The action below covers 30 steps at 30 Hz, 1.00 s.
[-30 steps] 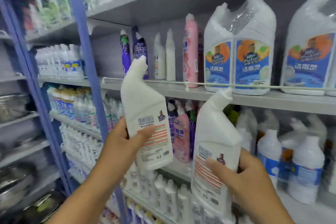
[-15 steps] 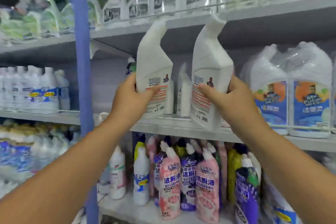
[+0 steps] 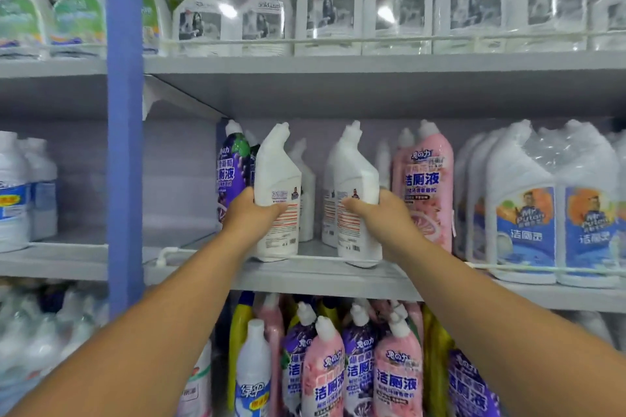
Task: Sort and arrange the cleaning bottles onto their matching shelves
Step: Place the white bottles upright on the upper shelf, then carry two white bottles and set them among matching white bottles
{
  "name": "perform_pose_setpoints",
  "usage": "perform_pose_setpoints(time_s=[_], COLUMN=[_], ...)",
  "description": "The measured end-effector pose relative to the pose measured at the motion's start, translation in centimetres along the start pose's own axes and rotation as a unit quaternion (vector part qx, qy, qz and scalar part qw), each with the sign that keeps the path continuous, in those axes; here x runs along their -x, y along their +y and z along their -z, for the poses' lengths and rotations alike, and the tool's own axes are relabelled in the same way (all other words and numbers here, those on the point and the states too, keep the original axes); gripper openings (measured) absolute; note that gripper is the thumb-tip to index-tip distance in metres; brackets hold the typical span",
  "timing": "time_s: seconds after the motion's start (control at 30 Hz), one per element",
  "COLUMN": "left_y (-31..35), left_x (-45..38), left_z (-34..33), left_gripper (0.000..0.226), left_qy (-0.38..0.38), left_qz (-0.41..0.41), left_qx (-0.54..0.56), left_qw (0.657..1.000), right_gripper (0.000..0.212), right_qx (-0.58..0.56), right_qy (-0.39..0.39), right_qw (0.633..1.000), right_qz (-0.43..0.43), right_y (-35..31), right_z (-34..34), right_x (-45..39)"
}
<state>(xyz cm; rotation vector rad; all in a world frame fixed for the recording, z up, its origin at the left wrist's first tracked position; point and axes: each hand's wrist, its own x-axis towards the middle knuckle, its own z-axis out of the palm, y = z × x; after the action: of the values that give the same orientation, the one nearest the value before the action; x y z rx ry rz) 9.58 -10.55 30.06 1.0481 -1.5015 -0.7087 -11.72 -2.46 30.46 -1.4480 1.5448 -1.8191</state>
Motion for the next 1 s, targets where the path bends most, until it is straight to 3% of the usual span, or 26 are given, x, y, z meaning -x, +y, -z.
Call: perform_pose_setpoints(time_s=[0.1,0.23,0.33,0.4,0.5,0.57,0.63,0.73,0.87,1.0], left_y=[-0.3,-0.4,0.5,1.2,1.5,1.1,0.1,-2.6,-7.1,-9.7], left_x=[-1.3,-1.5,-0.3,0.9,4.9,9.1,13.1,17.6,22.1,25.6], left_z=[0.0,-0.5,-0.1,0.8,1.6,1.1,-0.5,-4.7,-12.4,-20.2], left_gripper=[0.039,0.042,0.041,0.048,0.076,0.077,0.067,0.055,0.050,0.052], left_qy=[-0.054,-0.080,-0.095,-0.070,0.000,0.009,-0.023,-0.111,-0.235,-0.305], left_qz=[0.017,0.013,0.028,0.026,-0.036,-0.085,-0.101,-0.058,0.024,0.084], left_qx=[0.021,0.033,0.028,0.028,0.044,0.117,0.204,0.262,0.253,0.225], left_qw=[0.998,0.996,0.995,0.997,0.998,0.990,0.974,0.957,0.938,0.922], right_gripper=[0.037,0.053,0.048,0.048,0.056,0.045,0.032,0.028,0.029,0.027], right_qx=[-0.021,0.043,0.067,0.080,0.094,0.075,0.040,-0.005,0.029,0.056], right_qy=[0.000,-0.009,-0.003,0.012,0.064,0.099,0.116,0.134,0.191,0.245], right_qw=[0.999,0.998,0.997,0.996,0.992,0.985,0.981,0.983,0.981,0.964], right_qz=[-0.036,-0.055,-0.049,-0.027,0.053,0.120,0.149,0.125,0.014,-0.086], right_y=[0.6,1.1,0.5,-0.6,-1.3,-0.5,1.3,6.0,13.9,18.7], right_z=[0.0,0.1,0.5,1.3,3.3,4.4,5.6,8.0,13.5,19.9], right_x=[-1.1,-1.7,-0.9,0.7,4.4,8.1,11.9,16.8,21.4,24.1])
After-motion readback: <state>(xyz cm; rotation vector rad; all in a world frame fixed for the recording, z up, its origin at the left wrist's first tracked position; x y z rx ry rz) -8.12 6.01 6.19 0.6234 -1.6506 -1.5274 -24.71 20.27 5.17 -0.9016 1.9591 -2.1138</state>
